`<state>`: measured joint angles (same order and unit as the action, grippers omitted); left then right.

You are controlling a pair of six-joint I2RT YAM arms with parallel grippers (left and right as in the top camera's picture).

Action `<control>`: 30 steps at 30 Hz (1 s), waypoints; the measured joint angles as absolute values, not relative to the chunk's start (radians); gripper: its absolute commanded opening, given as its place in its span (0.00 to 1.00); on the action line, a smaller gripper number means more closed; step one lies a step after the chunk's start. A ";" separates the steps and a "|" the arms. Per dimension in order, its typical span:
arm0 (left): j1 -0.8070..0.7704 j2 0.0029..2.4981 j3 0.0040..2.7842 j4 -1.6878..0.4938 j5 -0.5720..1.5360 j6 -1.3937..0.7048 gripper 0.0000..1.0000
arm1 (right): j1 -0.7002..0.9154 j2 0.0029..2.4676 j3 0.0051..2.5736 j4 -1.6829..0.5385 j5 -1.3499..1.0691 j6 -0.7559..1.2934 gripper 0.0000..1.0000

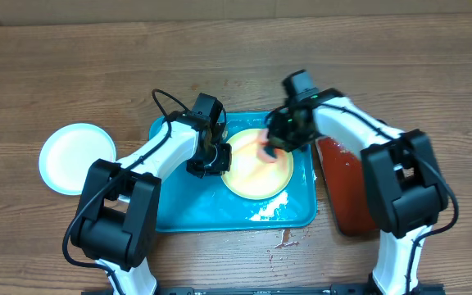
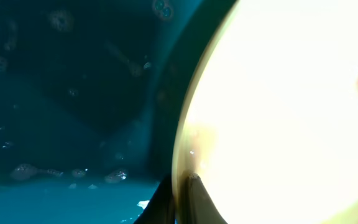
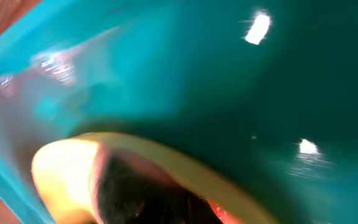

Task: Clean dirty plates on tray and stack at the side
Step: 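Keep scrubbing the yellow plate's sauce with the right gripper's sponge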

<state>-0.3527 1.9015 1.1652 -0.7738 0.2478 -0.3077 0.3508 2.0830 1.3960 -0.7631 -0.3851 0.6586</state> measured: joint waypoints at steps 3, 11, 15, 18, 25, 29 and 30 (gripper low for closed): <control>-0.344 1.901 1.166 -0.773 0.260 -0.308 0.05 | 0.339 2.082 1.399 -0.832 -0.402 0.661 0.04; -0.318 1.904 1.166 -0.781 0.275 -0.307 0.04 | 0.347 2.082 1.403 -1.001 -0.433 0.617 0.04; -0.311 1.904 1.166 -0.789 0.274 -0.307 0.05 | 0.362 2.083 1.401 -1.026 -0.461 0.552 0.04; -0.303 1.904 1.166 -0.793 0.270 -0.307 0.04 | 0.382 2.085 1.398 -1.011 -0.476 0.519 0.04; -0.299 1.904 1.165 -0.789 0.269 -0.307 0.05 | 0.518 2.086 1.392 -0.893 -0.527 0.516 0.04; -0.299 1.904 1.165 -0.788 0.270 -0.307 0.04 | 0.602 2.087 1.365 -0.794 -0.581 0.564 0.04; -0.298 1.904 1.165 -0.788 0.270 -0.307 0.04 | 0.619 2.087 1.353 -0.773 -0.596 0.580 0.04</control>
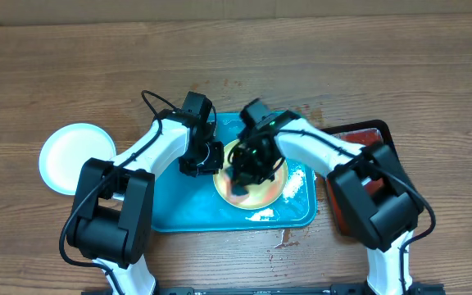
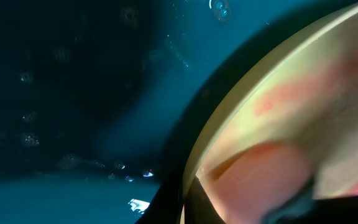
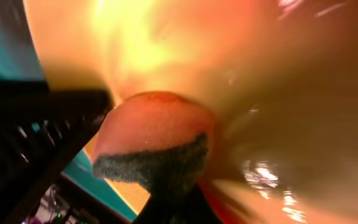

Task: Clean dirty plates on tray and stack at the side
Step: 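Keep scrubbing the yellow plate's sauce with the right gripper's sponge, then return the sponge to the black tray with the right gripper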

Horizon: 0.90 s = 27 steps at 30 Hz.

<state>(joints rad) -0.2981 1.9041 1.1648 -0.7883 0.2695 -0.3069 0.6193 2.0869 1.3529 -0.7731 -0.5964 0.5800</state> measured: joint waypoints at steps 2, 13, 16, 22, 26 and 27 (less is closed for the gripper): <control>-0.299 1.904 1.165 -0.788 0.270 -0.307 0.04 | 0.628 2.087 1.343 -0.760 -0.606 0.585 0.04; -0.299 1.904 1.164 -0.788 0.269 -0.308 0.04 | 0.611 2.084 1.397 -0.959 -0.448 0.580 0.04; -0.299 1.904 1.164 -0.788 0.270 -0.311 0.05 | 0.589 2.084 1.451 -1.075 -0.295 0.579 0.04; -0.299 1.904 1.164 -0.788 0.270 -0.315 0.05 | 0.563 2.084 1.551 -1.178 -0.063 0.544 0.04; -0.299 1.904 1.164 -0.788 0.270 -0.315 0.05 | 0.576 2.085 1.579 -1.182 -0.033 0.516 0.04; -0.299 1.904 1.164 -0.788 0.270 -0.315 0.04 | 0.581 2.084 1.588 -1.188 -0.031 0.509 0.04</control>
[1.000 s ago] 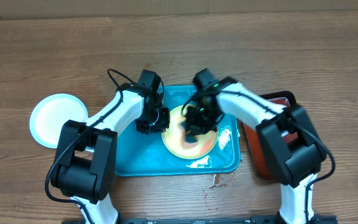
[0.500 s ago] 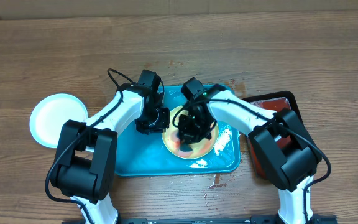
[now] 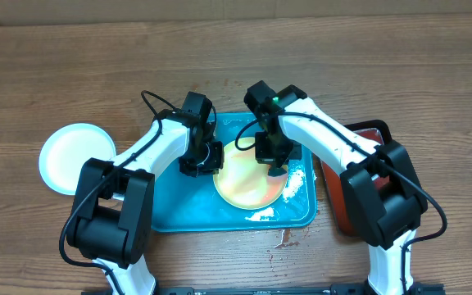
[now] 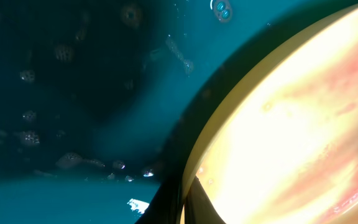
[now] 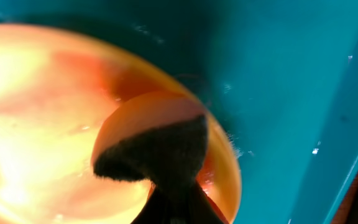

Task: Clean dirty plates on tray and stack at the side
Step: 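Return the sponge to the black tray with the right gripper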

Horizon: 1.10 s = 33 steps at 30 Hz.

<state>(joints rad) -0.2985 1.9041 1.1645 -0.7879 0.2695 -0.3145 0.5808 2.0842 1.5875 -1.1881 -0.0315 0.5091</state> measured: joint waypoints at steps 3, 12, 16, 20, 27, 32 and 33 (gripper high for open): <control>-0.299 1.904 1.164 -0.788 0.270 -0.315 0.04 | 0.600 2.084 1.637 -1.218 -0.034 0.491 0.04; -0.299 1.899 1.164 -0.789 0.269 -0.337 0.05 | 0.580 1.944 1.868 -1.372 0.000 0.493 0.04; -0.296 1.866 1.164 -0.831 0.205 -0.349 0.05 | 0.499 1.859 1.893 -1.409 0.024 0.494 0.04; -0.290 1.760 1.165 -0.895 0.099 -0.367 0.04 | 0.390 1.842 1.895 -1.439 0.054 0.495 0.04; -0.288 1.562 1.223 -1.010 -0.056 -0.367 0.04 | 0.268 1.845 1.856 -1.439 0.080 0.495 0.04; -0.314 1.503 1.281 -1.083 -0.174 -0.368 0.04 | 0.235 1.845 1.769 -1.425 0.084 0.496 0.04; -0.326 1.498 1.295 -1.097 -0.199 -0.368 0.05 | 0.234 1.845 1.746 -1.417 0.085 0.496 0.04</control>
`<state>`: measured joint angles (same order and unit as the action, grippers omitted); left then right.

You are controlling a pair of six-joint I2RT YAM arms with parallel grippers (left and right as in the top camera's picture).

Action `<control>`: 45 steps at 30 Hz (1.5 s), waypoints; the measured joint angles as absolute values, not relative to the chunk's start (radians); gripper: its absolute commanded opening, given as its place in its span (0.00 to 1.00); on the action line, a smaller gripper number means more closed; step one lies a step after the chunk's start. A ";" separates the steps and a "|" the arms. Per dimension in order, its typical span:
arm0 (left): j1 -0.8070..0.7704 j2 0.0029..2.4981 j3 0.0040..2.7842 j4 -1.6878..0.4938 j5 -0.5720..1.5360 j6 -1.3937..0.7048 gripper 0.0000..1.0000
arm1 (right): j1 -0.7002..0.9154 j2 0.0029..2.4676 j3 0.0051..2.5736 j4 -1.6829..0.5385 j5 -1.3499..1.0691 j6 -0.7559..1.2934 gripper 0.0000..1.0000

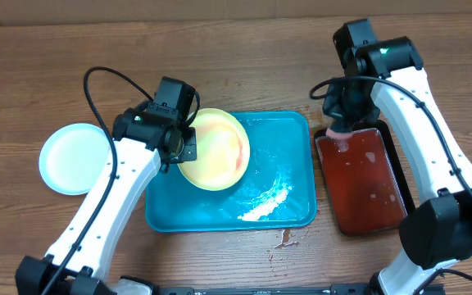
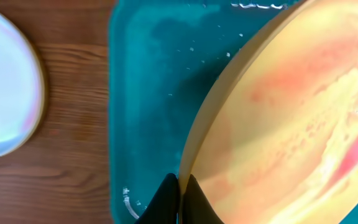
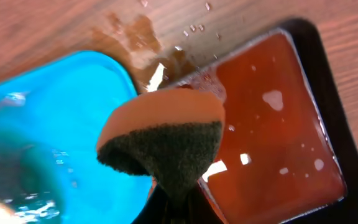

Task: Clean dirty plates on tray and stack at the side
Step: 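Return the sponge to the black tray with the right gripper, then lift the yellow plate upright with the left gripper over the teal tray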

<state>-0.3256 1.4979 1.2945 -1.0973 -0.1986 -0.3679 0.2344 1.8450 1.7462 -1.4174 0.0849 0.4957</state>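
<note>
A yellow plate [image 1: 215, 152] with faint red smears [image 2: 291, 124] is held tilted above the left half of the blue tray [image 1: 285, 205]. My left gripper [image 1: 180, 152] is shut on the plate's left rim, one finger on each side of the edge [image 2: 180, 186]. My right gripper [image 1: 342, 119] is shut on an orange sponge [image 1: 338, 129] with a dark scouring side [image 3: 160, 134]. It hangs over the near-left corner of the black container [image 1: 365, 180] of red-brown liquid [image 3: 272, 130]. A white plate [image 1: 70, 157] lies on the table left of the tray [image 2: 5, 93].
Wet foam [image 1: 265, 201] lies on the tray's floor near its front right. A small puddle [image 1: 285, 239] sits on the wooden table in front of the tray, and drops of water [image 3: 135, 31] mark the wood behind the container. Cables loop above the left arm.
The yellow plate lay in the tray's middle under the sponge; now it is lifted, tilted, over the tray's left side. My right gripper has moved the sponge off to the container.
My left gripper stayed shut on the plate's rim throughout. The sponge was first on the plate's far right, then on its near left, then back at its right. Now the plate is raised to the left and the sponge is over the container.
</note>
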 measured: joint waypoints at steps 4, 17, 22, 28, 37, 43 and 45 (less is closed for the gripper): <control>-0.381 1.494 1.352 -1.146 -0.285 -0.372 0.04 | 0.234 1.845 1.630 -1.369 0.085 0.496 0.04; -0.590 1.494 1.465 -1.212 -0.678 -0.366 0.05 | 0.231 1.845 1.415 -1.269 0.085 0.497 0.04; -0.673 1.494 1.470 -1.211 -0.844 -0.305 0.05 | 0.231 1.845 1.415 -1.266 0.085 0.496 0.04; -0.784 1.494 1.472 -1.207 -1.010 -0.202 0.04 | 0.231 1.845 1.415 -1.265 0.085 0.496 0.04; -0.881 1.501 1.473 -1.197 -1.200 -0.071 0.04 | 0.231 1.845 1.415 -1.264 0.085 0.496 0.04; -0.884 1.548 1.475 -1.182 -1.321 -0.008 0.04 | 0.231 1.845 1.415 -1.263 0.086 0.497 0.04; -0.884 1.556 1.475 -1.174 -1.344 0.005 0.04 | 0.231 1.845 1.415 -1.260 0.085 0.497 0.04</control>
